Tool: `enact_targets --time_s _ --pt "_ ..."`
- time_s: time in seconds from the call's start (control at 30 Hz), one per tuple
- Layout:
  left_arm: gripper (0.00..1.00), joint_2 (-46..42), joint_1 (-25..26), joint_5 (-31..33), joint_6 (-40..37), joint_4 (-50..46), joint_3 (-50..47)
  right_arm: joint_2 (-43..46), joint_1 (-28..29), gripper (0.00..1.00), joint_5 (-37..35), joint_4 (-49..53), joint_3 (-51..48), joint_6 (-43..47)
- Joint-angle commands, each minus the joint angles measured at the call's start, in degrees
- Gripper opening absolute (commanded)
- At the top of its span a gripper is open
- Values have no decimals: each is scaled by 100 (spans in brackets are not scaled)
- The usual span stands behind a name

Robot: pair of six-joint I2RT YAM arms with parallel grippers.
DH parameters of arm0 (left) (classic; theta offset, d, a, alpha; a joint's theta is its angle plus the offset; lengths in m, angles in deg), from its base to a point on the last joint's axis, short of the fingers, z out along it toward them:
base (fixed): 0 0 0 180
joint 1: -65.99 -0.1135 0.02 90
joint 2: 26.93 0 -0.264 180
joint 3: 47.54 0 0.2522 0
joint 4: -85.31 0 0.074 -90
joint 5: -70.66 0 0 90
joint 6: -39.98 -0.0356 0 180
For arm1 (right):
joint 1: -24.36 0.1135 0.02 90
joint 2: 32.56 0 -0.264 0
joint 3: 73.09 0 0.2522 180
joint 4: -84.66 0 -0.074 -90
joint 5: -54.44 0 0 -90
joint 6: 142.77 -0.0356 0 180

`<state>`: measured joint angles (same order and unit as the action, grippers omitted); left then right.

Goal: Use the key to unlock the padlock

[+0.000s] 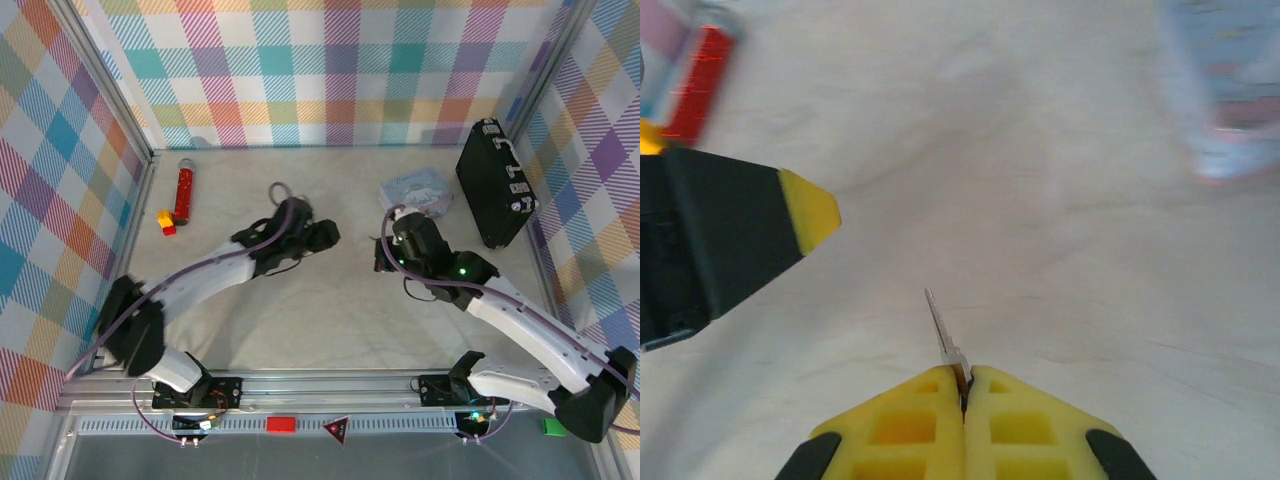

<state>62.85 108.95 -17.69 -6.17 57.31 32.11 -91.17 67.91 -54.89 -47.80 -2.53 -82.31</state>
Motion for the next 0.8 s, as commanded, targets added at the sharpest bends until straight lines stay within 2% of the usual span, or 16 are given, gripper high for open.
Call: enact_targets --time_s 0.0,0.13,0.23,0.4,0.63,0.77 --pt "69 1086 426 451 -370 -1026 1099 484 -22 0 -1379 1202 166 240" --pt "68 2265 791 95 -402 -313 2015 1176 -22 0 -1787 1540 268 139" --pt "67 3110 1047 118 -622 -299 3013 1695 -24 0 -2010 1679 301 69" --pt "65 4323 1284 238 -673 -467 4442 2566 -30 0 -1980 1488 87 105" --pt "65 5405 1374 337 -605 -351 5773 3135 -27 0 -1727 1384 -249 30" --pt "64 5881 1395 731 -653 -324 6447 3211 -22 0 -1637 1364 -344 -7"
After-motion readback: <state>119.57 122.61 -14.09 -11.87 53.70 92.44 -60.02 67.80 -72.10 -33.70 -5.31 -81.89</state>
